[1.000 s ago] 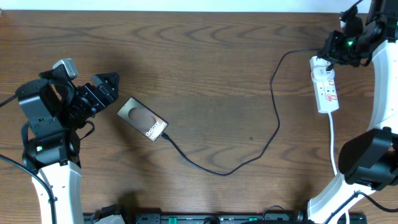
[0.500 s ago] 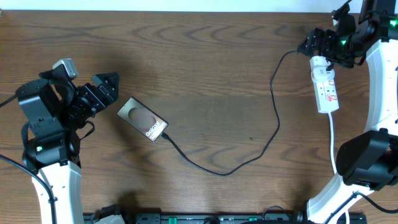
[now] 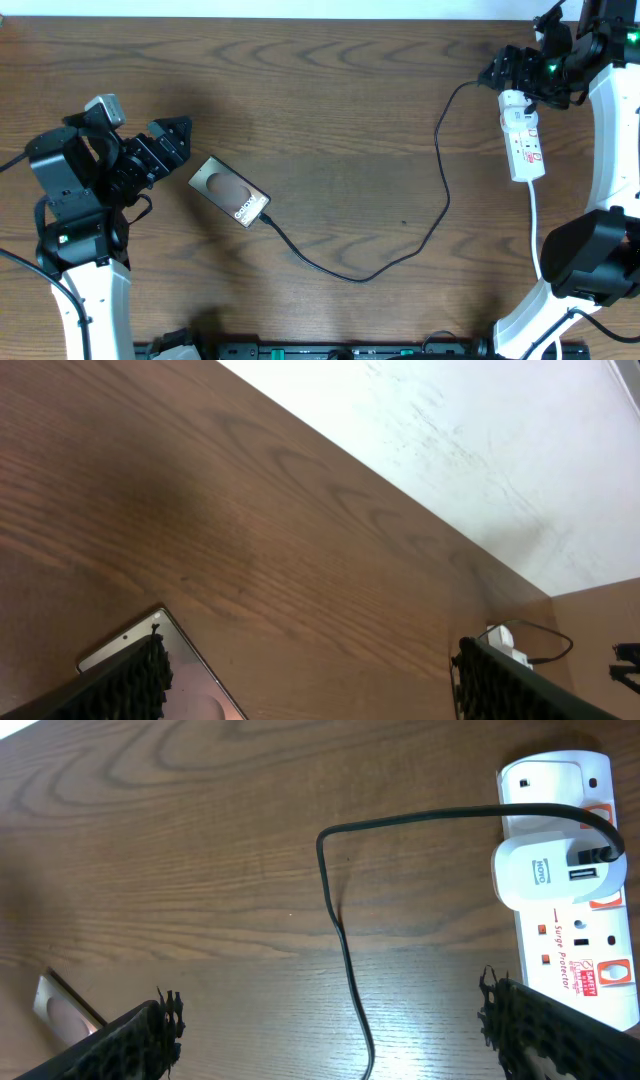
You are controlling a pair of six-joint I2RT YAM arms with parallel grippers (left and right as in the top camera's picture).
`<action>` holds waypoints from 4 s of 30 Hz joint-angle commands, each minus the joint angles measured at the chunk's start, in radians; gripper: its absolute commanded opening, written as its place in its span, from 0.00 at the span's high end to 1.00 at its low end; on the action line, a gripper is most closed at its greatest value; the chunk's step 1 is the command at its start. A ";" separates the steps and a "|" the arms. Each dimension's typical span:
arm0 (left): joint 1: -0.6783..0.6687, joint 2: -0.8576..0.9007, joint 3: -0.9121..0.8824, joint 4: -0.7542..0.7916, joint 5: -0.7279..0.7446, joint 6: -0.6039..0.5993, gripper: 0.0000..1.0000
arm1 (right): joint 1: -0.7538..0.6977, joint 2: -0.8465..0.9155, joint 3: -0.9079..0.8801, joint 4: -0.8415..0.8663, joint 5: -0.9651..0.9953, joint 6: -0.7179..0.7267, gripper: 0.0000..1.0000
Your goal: Plug charger to phone and switch on socket
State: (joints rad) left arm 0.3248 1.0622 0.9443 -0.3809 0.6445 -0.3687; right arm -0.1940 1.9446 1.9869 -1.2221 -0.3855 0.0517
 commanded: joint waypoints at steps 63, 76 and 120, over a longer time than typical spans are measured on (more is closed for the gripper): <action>-0.352 -1.058 -0.940 0.325 -0.469 0.571 0.12 | 0.005 -0.033 0.021 -0.002 0.002 -0.008 0.01; -0.352 -1.057 -0.940 0.325 -0.469 0.571 0.12 | 0.005 -0.033 0.021 -0.002 0.002 -0.008 0.01; -0.352 -1.057 -0.940 0.325 -0.469 0.571 0.12 | 0.254 -1.472 -1.695 1.313 0.071 -0.637 0.01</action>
State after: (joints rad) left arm -0.0330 0.0113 0.0147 -0.0132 0.1539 0.1886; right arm 0.0738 0.5938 0.4164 0.0925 -0.3359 -0.5629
